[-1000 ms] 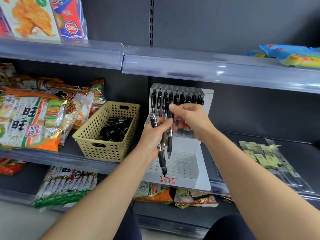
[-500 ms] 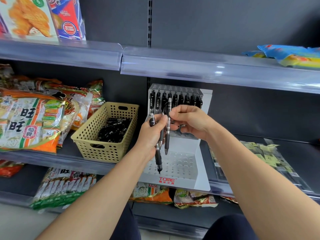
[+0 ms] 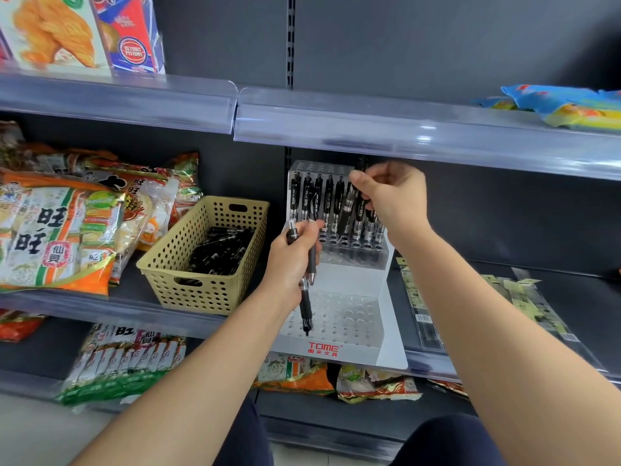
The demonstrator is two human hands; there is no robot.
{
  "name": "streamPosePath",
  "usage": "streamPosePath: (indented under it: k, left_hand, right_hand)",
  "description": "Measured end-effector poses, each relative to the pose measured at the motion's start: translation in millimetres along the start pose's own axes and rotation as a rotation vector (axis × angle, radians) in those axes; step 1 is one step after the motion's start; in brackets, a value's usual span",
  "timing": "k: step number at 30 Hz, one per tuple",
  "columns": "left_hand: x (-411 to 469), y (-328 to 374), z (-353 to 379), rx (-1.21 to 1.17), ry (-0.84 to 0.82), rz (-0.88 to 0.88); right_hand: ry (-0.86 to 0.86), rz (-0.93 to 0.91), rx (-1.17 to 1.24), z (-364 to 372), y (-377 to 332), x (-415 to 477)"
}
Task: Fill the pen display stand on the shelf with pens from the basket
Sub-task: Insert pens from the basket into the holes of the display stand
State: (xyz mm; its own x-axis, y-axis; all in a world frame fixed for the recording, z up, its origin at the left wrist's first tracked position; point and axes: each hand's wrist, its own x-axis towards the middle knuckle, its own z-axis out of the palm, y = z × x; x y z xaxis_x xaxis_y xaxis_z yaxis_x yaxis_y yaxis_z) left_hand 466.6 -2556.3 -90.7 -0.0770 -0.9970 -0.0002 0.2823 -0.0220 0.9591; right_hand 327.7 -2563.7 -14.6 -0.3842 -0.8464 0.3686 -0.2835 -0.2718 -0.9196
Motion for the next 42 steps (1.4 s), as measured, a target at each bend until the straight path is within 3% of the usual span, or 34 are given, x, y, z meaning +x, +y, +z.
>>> streamPosePath:
  k: [8,22,38,42]
  left_hand:
    - [0,2,0,0.004,0.015,0.005]
    - [1,5,-2,-0.001,0.007,0.014]
    - [5,4,-1,-0.004,-0.009,-0.024]
    - [5,3,-1,0.025,-0.015,-0.001]
  right_hand:
    - [0.126,-0.168,-0.303,8,10,-6]
    - [0.108,-0.042,-0.673,19,26,-12]
    - [0.040,-0.017,-0.828,19,27,-10]
    - [0.041,-0.027,-0.642,20,30,-11]
